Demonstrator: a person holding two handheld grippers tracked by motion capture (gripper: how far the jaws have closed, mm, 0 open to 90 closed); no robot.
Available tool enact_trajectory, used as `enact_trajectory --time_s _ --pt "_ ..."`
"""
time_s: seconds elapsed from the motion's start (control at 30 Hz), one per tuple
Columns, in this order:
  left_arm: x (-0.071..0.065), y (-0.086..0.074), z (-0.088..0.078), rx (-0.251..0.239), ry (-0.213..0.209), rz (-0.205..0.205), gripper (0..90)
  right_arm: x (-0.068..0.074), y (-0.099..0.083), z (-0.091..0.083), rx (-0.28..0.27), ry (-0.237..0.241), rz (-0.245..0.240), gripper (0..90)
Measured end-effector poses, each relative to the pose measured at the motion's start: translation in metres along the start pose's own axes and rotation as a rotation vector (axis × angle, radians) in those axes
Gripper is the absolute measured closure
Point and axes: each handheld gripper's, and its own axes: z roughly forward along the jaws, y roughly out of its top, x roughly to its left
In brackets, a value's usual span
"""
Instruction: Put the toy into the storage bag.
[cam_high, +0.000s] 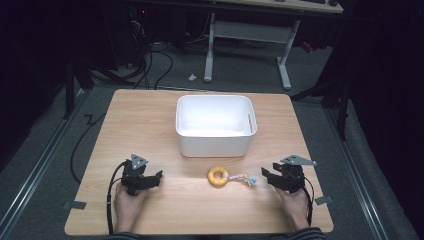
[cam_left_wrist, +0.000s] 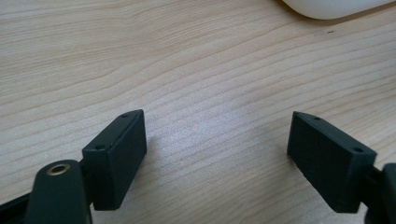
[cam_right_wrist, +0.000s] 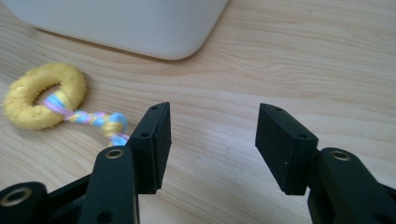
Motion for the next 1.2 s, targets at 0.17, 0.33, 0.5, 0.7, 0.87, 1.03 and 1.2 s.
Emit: enact_trajectory --time_s 0.17,0.33,0.5,0.7,0.87,1.03,1.2 --pt "0.000 0.000 0.000 -0.002 0.000 -0.002 20.3 0.013 0.008 0.002 -0.001 0.037 -0.038 47.5" --pt "0.001 0.000 0.000 -0.005 -0.003 -0.010 20.3 0.027 0.014 0.010 0.020 0.095 -0.072 49.3" --pt "0.000 0.000 0.000 -0.001 0.004 -0.001 20.2 0.036 0.017 0.014 0.031 0.118 -0.087 49.8" --pt "-0.001 0.000 0.001 0.002 0.009 0.006 20.1 0.050 0.021 0.025 0.040 0.148 -0.122 50.2" --pt "-0.001 0.001 0.001 0.002 0.007 0.006 20.1 0.059 0.024 0.030 0.055 0.157 -0.143 50.4" --pt "-0.001 0.001 0.001 0.002 0.009 0.007 20.1 0.067 0.027 0.033 0.066 0.171 -0.156 50.6" --pt "-0.001 0.001 0.001 0.003 0.008 0.009 20.1 0.076 0.030 0.036 0.071 0.184 -0.176 50.4"
